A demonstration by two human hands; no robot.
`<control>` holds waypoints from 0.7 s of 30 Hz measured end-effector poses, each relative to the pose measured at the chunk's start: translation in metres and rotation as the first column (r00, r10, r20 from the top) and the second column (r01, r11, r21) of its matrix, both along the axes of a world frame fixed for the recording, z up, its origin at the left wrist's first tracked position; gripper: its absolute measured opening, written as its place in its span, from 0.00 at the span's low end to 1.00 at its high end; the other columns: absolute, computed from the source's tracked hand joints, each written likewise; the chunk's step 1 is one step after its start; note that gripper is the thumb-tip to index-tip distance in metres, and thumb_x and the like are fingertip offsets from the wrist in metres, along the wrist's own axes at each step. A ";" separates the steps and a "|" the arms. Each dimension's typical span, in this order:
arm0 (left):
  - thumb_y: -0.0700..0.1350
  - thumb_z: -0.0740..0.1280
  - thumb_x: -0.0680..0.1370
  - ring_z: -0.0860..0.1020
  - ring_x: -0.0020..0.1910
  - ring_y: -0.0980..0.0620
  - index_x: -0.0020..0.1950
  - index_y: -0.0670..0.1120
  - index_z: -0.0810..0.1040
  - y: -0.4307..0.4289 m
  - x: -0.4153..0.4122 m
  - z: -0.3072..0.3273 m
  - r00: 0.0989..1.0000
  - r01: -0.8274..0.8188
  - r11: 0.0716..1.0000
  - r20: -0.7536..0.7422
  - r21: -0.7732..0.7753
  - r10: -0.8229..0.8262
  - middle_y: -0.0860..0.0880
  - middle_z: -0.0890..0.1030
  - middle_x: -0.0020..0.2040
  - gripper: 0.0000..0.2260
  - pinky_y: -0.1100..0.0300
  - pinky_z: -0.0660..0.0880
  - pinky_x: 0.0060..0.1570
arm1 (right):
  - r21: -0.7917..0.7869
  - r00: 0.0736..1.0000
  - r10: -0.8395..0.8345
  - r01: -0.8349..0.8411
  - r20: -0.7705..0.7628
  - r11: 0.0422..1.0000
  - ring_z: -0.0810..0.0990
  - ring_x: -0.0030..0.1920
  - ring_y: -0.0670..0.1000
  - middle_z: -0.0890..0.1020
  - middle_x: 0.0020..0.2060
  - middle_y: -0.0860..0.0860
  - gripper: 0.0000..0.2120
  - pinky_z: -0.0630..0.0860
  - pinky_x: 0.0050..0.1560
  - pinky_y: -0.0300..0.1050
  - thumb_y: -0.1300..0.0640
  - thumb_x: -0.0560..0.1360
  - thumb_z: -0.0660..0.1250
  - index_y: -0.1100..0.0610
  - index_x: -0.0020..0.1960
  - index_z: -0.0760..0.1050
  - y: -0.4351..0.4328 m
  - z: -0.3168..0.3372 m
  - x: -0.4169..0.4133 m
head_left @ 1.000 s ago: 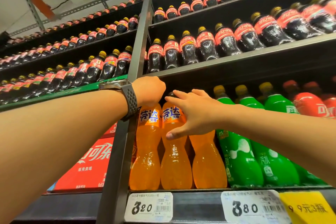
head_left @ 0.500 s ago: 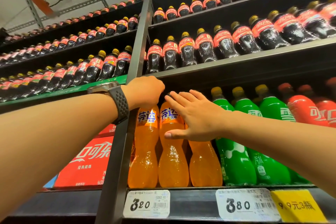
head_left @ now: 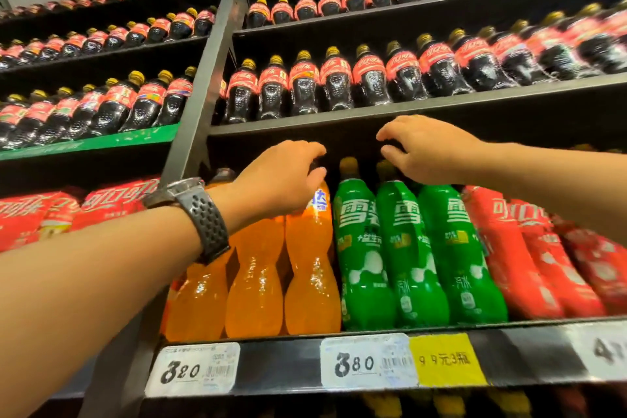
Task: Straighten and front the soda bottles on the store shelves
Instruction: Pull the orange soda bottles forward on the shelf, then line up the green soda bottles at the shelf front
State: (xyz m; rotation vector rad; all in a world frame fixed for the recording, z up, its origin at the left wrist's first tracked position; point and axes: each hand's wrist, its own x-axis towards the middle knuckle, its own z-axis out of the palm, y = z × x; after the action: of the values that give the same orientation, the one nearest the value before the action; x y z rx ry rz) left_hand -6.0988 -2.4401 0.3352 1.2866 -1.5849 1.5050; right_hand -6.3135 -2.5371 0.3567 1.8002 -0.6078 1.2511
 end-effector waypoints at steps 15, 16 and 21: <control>0.60 0.64 0.75 0.77 0.52 0.43 0.54 0.45 0.77 -0.046 -0.054 0.039 0.947 -0.052 0.995 -0.313 0.080 0.075 0.45 0.80 0.54 0.19 0.49 0.75 0.53 | 0.345 0.999 -0.026 0.034 -0.027 0.938 0.74 0.61 0.58 0.77 0.61 0.58 0.24 0.69 0.55 0.44 0.42 0.79 0.56 0.58 0.66 0.72 -0.025 0.013 0.002; 0.59 0.66 0.74 0.78 0.52 0.44 0.53 0.45 0.78 -0.046 -0.054 0.040 0.943 -0.053 0.996 -0.323 0.075 0.074 0.45 0.80 0.53 0.19 0.50 0.76 0.52 | 0.334 1.000 -0.014 0.011 0.006 0.943 0.75 0.60 0.59 0.78 0.59 0.57 0.23 0.70 0.54 0.45 0.42 0.79 0.57 0.58 0.63 0.74 -0.027 0.014 0.004; 0.57 0.69 0.72 0.78 0.51 0.45 0.52 0.46 0.80 -0.049 -0.056 0.043 0.920 -0.014 0.999 -0.391 0.046 0.031 0.46 0.82 0.51 0.17 0.54 0.75 0.46 | 0.365 0.980 0.077 -0.141 0.184 0.920 0.78 0.49 0.57 0.80 0.47 0.54 0.22 0.76 0.48 0.48 0.39 0.71 0.66 0.57 0.52 0.78 -0.036 0.024 0.013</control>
State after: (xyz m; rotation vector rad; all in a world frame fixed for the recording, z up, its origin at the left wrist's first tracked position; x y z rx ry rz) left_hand -6.1545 -2.4892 0.3787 1.5232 -1.3476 1.1386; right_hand -6.3010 -2.5730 0.3803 2.0794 -0.9034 1.4461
